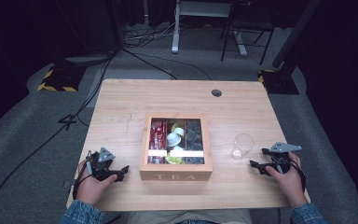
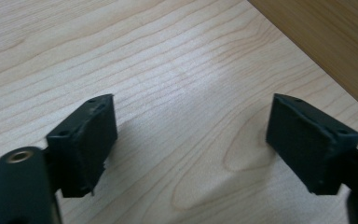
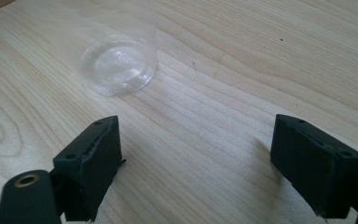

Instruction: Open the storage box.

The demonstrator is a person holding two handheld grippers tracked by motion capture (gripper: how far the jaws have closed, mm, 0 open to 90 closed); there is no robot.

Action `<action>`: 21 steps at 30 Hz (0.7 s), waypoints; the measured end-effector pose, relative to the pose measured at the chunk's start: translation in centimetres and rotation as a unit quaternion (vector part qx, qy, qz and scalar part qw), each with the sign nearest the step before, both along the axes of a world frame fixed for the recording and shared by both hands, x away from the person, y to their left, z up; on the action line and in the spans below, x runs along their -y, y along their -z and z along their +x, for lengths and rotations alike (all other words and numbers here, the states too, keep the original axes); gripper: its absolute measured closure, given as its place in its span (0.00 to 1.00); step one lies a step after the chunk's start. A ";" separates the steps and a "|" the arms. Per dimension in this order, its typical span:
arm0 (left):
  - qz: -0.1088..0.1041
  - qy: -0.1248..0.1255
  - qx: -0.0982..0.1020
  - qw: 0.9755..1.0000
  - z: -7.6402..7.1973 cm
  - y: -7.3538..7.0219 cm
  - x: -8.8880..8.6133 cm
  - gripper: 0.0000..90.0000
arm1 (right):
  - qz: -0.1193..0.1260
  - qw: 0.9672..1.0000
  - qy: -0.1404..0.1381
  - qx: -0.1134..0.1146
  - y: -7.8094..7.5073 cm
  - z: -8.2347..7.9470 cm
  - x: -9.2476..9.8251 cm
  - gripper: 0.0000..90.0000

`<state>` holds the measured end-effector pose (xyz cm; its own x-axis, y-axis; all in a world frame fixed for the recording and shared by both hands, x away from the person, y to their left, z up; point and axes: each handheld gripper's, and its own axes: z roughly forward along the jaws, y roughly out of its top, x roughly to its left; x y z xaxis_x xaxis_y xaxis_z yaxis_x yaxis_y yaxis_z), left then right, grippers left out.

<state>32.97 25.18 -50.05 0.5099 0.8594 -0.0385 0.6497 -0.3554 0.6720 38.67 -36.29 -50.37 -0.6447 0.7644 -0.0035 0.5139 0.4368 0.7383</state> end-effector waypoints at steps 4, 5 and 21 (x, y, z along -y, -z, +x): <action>-0.005 0.004 -0.006 1.000 -0.1 -0.6 0.0 0.26 | 0.000 1.000 0.000 0.000 0.0 0.0 0.0 0.18; -0.003 0.005 -0.005 1.000 -0.1 -0.9 0.0 0.26 | 0.000 1.000 0.000 0.000 0.0 0.0 0.0 0.18; -0.047 0.036 0.027 0.998 -1.3 -5.1 1.2 0.32 | 0.000 1.000 0.001 0.000 0.0 -0.2 0.0 0.18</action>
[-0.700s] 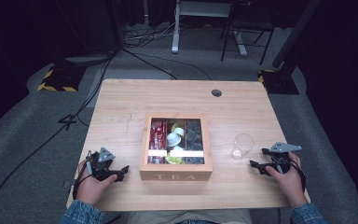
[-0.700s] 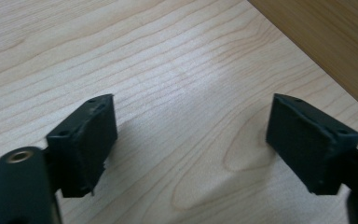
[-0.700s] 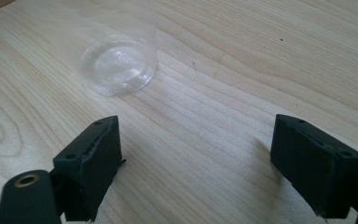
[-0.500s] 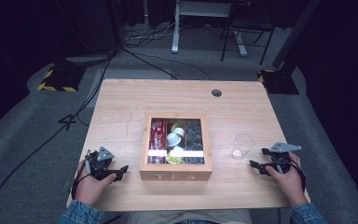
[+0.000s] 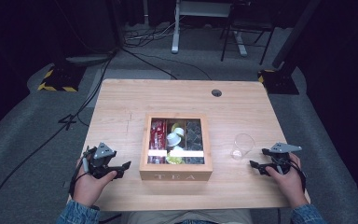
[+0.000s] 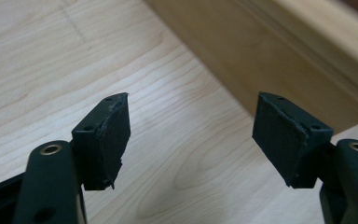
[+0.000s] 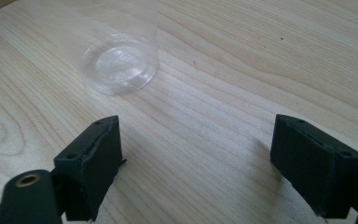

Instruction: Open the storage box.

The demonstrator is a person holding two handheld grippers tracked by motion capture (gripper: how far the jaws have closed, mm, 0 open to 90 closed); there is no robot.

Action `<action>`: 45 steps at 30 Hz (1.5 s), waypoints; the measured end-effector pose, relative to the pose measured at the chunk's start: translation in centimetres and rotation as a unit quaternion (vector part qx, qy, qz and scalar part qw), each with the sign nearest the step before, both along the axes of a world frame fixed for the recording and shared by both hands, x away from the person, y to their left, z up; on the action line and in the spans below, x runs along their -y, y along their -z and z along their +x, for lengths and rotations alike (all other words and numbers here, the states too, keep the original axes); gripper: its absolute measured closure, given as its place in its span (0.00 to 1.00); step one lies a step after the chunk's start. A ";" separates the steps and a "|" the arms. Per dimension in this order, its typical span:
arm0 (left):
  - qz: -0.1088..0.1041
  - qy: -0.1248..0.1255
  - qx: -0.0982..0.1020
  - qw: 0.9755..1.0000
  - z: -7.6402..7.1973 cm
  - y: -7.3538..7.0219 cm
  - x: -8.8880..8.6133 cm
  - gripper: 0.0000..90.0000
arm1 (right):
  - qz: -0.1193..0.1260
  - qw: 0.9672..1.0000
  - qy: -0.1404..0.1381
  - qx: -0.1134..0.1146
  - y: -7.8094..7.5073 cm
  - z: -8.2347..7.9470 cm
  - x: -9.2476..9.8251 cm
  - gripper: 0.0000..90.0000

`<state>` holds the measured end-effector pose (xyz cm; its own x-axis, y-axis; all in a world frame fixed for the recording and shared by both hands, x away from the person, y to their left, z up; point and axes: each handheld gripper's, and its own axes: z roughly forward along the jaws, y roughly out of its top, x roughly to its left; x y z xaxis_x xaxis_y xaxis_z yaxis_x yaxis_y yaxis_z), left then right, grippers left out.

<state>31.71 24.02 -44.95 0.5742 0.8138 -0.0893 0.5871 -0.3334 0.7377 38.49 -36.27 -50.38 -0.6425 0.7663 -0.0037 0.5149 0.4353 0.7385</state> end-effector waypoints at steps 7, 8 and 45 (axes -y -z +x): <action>-0.035 0.039 0.026 0.998 -1.5 -1.8 1.7 0.34 | 0.000 1.000 0.000 0.000 0.0 0.0 0.0 0.18; -0.037 0.047 0.029 0.998 -1.6 -2.0 1.9 0.34 | 0.000 1.000 0.000 -0.001 0.0 0.0 0.0 0.18; -0.021 0.105 -0.032 0.994 -2.4 -0.3 3.7 0.78 | 0.000 1.000 0.000 -0.001 0.0 0.0 0.0 0.18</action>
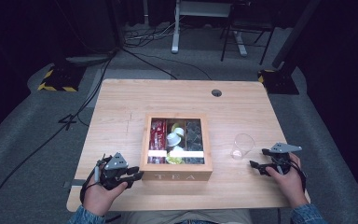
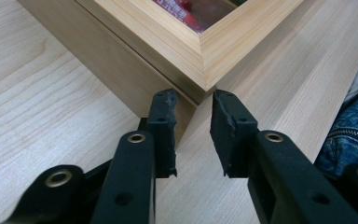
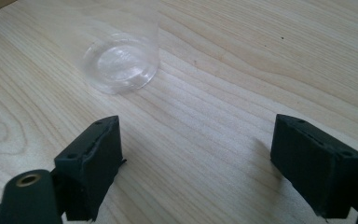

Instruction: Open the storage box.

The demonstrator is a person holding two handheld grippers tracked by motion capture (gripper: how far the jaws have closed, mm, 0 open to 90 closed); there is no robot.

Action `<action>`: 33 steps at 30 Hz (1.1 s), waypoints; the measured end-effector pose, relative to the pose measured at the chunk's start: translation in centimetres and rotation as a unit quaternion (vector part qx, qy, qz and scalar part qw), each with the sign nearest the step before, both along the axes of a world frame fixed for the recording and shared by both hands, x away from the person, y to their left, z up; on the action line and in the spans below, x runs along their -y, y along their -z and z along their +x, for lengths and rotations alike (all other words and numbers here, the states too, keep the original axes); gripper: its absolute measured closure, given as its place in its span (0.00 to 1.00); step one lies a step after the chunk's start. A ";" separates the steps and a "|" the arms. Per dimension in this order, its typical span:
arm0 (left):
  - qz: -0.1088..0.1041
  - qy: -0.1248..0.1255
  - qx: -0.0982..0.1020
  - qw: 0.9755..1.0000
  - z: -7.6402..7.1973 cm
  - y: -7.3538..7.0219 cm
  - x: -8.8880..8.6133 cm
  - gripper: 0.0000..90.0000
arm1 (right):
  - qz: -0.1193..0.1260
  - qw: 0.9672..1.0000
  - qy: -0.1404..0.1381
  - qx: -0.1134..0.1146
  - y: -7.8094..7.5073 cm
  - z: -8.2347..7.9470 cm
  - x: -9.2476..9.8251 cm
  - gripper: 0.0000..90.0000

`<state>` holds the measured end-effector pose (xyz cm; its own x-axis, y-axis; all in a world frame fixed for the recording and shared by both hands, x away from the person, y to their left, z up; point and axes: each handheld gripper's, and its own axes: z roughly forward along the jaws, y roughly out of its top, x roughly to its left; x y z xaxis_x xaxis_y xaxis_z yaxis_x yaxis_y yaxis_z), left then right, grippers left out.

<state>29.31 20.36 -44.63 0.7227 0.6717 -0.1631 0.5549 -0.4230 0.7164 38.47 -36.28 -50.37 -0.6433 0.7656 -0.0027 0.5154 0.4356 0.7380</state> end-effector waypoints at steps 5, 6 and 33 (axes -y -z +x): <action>0.003 0.003 -0.007 1.000 0.0 -0.2 -0.1 0.82 | 0.000 1.000 0.000 0.000 0.0 0.0 0.0 0.18; 0.005 0.004 -0.005 1.000 0.0 -0.3 -0.1 0.83 | 0.000 1.000 0.000 0.000 0.0 0.0 0.0 0.18; -0.030 0.005 0.069 0.997 -0.4 -2.5 -0.7 0.94 | 0.059 0.998 -0.038 0.007 -5.8 -2.1 -0.6 0.32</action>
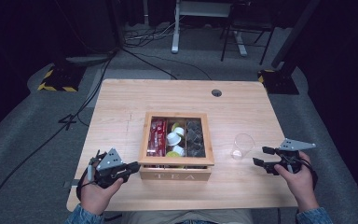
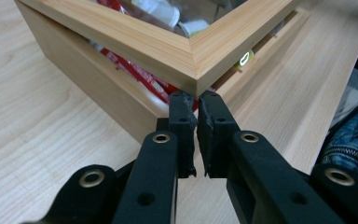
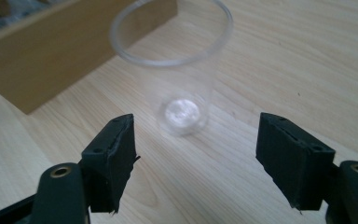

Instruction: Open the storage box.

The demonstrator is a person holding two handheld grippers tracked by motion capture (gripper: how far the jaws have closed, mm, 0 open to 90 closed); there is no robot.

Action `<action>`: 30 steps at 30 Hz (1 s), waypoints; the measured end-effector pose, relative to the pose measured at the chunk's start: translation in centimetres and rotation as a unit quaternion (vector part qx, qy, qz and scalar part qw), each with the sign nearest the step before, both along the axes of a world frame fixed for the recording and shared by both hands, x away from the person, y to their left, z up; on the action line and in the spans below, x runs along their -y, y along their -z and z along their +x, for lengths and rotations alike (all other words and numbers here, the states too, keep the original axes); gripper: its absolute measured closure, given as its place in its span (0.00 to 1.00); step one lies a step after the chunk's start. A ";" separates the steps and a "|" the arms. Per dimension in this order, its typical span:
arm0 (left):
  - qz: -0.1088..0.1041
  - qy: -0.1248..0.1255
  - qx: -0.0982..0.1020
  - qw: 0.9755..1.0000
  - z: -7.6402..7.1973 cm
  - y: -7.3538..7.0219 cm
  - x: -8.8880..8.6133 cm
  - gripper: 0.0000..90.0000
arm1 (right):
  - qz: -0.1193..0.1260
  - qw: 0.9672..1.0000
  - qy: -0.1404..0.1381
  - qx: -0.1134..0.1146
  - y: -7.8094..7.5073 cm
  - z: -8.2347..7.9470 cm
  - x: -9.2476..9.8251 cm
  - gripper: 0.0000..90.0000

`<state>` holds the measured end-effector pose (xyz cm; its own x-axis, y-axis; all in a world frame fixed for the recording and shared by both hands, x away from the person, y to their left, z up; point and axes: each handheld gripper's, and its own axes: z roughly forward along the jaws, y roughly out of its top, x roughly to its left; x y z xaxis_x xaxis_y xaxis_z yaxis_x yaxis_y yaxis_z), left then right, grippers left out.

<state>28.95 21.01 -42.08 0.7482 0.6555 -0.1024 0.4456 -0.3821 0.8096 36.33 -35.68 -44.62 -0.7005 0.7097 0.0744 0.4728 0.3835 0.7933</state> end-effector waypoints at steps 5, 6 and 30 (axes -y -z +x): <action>-0.006 -0.001 0.004 1.000 0.1 -0.3 0.0 0.94 | 0.005 1.000 -0.014 0.019 -2.2 -0.9 -1.0 0.32; -0.008 -0.001 0.006 1.000 0.2 -0.3 0.0 0.94 | 0.005 1.000 -0.017 0.023 -2.7 -1.0 -1.3 0.32; -0.036 -0.006 0.029 0.999 1.4 -1.7 0.2 0.88 | -0.004 0.990 -0.129 0.058 -6.1 -2.0 -12.2 0.21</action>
<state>30.34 20.77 -40.41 0.7463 0.6570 -0.1068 0.4013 -0.3161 0.8597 34.37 -23.52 -38.54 -0.8625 0.5057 -0.0221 0.2638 0.4864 0.8330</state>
